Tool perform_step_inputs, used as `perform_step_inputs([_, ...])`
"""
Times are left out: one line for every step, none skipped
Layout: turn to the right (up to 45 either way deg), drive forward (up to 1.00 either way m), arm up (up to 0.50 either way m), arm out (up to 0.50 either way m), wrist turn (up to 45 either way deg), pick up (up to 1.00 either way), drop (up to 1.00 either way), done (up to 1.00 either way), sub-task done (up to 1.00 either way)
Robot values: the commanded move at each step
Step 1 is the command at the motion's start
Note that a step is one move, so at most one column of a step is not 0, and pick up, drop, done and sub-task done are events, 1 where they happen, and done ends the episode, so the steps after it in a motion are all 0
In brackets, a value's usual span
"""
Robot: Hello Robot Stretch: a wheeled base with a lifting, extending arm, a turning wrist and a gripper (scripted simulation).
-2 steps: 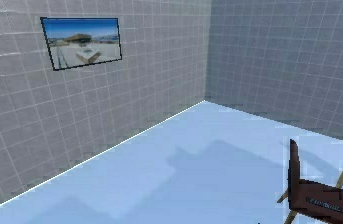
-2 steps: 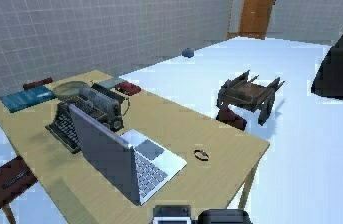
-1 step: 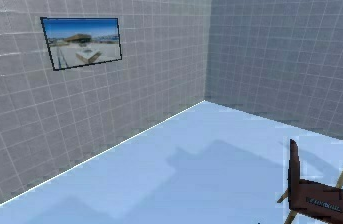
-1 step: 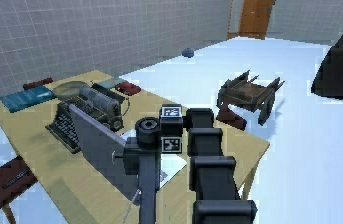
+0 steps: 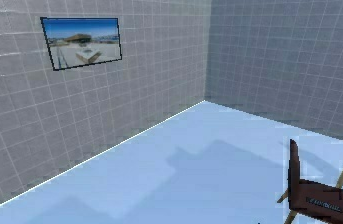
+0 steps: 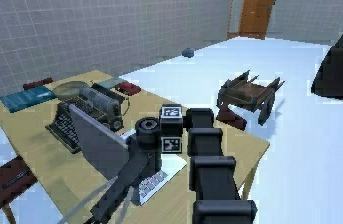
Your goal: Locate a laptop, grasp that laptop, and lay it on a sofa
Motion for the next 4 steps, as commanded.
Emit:
perform_step_inputs([0.0, 0.0, 0.0, 0.0, 45.0, 0.0, 0.0, 0.0, 0.0])
perform_step_inputs([0.0, 0.0, 0.0, 0.0, 45.0, 0.0, 0.0, 0.0, 0.0])
perform_step_inputs([0.0, 0.0, 0.0, 0.0, 18.0, 0.0, 0.0, 0.0, 0.0])
perform_step_inputs([0.0, 0.0, 0.0, 0.0, 0.0, 1.0, 0.0, 0.0, 0.0])
